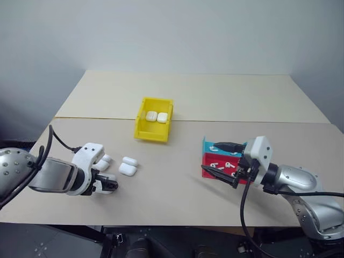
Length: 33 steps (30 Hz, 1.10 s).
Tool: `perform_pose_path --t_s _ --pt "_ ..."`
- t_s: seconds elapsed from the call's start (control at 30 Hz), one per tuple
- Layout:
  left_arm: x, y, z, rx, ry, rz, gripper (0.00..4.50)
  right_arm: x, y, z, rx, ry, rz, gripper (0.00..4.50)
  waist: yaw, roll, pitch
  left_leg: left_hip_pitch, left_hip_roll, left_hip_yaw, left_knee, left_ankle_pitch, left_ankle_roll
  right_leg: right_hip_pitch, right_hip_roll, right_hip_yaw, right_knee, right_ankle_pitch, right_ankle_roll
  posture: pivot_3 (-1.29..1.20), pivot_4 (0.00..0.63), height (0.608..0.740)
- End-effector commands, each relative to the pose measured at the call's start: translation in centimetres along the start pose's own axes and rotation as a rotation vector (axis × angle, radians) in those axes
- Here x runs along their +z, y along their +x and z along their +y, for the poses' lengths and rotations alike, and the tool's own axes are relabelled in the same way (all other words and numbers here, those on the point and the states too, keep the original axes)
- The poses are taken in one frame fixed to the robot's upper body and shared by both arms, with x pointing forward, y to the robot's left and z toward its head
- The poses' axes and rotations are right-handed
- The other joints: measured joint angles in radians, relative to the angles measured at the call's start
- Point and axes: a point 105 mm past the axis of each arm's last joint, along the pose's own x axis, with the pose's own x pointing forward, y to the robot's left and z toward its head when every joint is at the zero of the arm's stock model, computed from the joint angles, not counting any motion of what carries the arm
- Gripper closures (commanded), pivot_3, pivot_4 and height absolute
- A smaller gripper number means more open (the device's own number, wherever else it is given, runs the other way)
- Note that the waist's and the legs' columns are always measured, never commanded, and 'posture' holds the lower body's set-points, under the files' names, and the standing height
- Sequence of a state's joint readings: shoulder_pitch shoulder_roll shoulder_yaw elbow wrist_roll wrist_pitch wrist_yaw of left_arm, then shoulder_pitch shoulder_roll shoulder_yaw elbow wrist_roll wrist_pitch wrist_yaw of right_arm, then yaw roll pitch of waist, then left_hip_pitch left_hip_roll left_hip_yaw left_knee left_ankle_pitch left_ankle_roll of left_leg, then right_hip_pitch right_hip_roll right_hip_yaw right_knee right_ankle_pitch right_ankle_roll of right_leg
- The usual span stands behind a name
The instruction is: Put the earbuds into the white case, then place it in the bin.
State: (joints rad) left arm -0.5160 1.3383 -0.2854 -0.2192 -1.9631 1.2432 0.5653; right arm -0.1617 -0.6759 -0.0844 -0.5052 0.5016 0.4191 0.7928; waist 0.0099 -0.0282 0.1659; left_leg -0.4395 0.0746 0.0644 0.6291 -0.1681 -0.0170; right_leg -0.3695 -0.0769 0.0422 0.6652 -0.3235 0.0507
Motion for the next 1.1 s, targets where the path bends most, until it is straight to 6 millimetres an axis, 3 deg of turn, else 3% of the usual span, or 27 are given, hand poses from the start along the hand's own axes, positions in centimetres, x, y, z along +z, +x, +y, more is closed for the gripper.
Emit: perform_pose_path --t_s 0.03,0.47,0.57,0.67,0.7,0.87,1.03,1.1 --pt "0.4 0.3 -0.3 -0.005 0.001 -0.005 0.03 1.1 0.0 0.5 0.002 -0.038 -0.039 0.00 0.001 0.000 0.000 0.000 0.000 0.000 0.000 0.000 0.000 0.000 0.000 0.000 0.000 0.000 0.000 0.00 0.150 0.740" --pt "0.4 2.1 -0.6 0.039 -0.018 0.028 0.03 1.2 0.2 0.6 -0.004 -0.040 -0.047 0.00 0.004 0.003 -0.002 0.001 -0.001 -0.001 0.001 0.000 0.000 0.003 0.000 -0.001 0.001 0.000 0.000 0.00 0.150 0.740" --pt "0.3 2.3 -0.7 0.062 -0.015 0.027 0.56 1.3 0.1 0.5 -0.005 -0.043 -0.047 0.00 0.004 0.004 -0.002 0.005 -0.001 -0.001 0.001 0.000 0.000 0.006 0.000 -0.001 0.001 0.000 0.000 0.00 0.150 0.740" --pt "0.0 2.4 -0.8 0.065 -0.009 0.028 1.56 1.4 0.0 0.4 -0.007 -0.045 -0.049 0.00 0.004 0.004 -0.002 0.008 -0.001 -0.001 0.000 0.000 0.000 0.009 0.000 -0.001 -0.001 0.000 0.000 0.00 0.150 0.740" --pt "-0.1 2.3 -0.7 0.069 -0.010 0.027 1.70 1.5 -0.1 0.4 -0.008 -0.045 -0.049 0.00 0.004 0.004 -0.002 0.009 -0.001 -0.001 0.000 0.000 0.000 0.010 -0.001 -0.001 -0.001 0.000 0.000 0.00 0.150 0.740" --pt "-0.3 1.3 -0.3 0.080 0.005 0.005 1.70 1.5 -0.1 0.2 -0.007 -0.045 -0.053 0.00 0.000 0.004 -0.002 0.009 -0.001 -0.001 0.000 0.000 0.000 0.010 -0.001 -0.001 -0.001 0.000 0.000 0.00 0.150 0.740" --pt "-0.3 -1.4 0.3 0.118 0.060 -0.048 1.70 1.5 0.1 0.0 -0.009 -0.044 -0.057 0.00 -0.011 0.001 -0.001 0.008 -0.001 0.000 -0.002 0.000 0.000 0.008 0.000 0.000 -0.001 0.000 0.000 0.00 0.150 0.740" --pt "0.9 -3.0 0.4 0.104 0.039 -0.145 1.70 1.5 0.1 -0.2 -0.014 -0.043 -0.057 0.00 -0.007 0.001 -0.001 0.008 -0.001 0.000 -0.002 0.000 0.000 0.008 -0.001 0.000 -0.001 0.000 0.000 0.00 0.150 0.740"
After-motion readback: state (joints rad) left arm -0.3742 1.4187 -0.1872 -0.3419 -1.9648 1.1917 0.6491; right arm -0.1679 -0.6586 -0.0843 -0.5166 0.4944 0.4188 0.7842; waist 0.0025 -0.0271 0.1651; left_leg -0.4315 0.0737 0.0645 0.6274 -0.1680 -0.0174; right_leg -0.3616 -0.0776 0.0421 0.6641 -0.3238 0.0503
